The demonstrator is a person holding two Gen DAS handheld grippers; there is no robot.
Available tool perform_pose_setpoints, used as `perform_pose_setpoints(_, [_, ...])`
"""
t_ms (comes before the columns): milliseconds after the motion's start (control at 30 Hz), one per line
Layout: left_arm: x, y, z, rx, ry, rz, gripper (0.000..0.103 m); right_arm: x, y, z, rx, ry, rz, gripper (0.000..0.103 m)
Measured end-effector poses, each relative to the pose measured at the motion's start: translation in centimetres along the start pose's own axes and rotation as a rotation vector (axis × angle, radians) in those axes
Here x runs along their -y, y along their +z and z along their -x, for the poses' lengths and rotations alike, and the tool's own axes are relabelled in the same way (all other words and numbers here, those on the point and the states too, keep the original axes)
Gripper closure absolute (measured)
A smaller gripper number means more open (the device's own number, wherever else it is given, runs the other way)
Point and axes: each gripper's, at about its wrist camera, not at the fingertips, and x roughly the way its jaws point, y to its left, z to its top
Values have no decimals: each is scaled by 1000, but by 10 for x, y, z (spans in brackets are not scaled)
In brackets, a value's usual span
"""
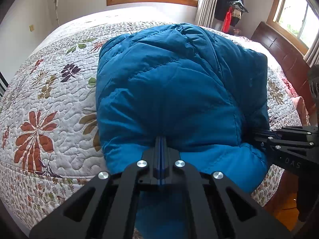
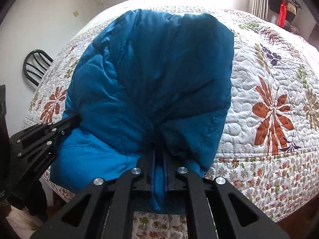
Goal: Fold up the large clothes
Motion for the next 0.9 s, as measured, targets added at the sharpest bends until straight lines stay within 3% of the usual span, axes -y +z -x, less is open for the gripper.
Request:
perform_pose_setpoints(667, [-3,-2,0,11,-34,7,103,7,4,-5,-3,18,-3,99])
perform_pose_setpoints(833, [-15,10,12,-3,-90,28,103,2,14,17,-3,31,20,94])
perform_pose_setpoints(900, [-24,22,22,34,-98,52,103,-4,20,31,24,38,38,92])
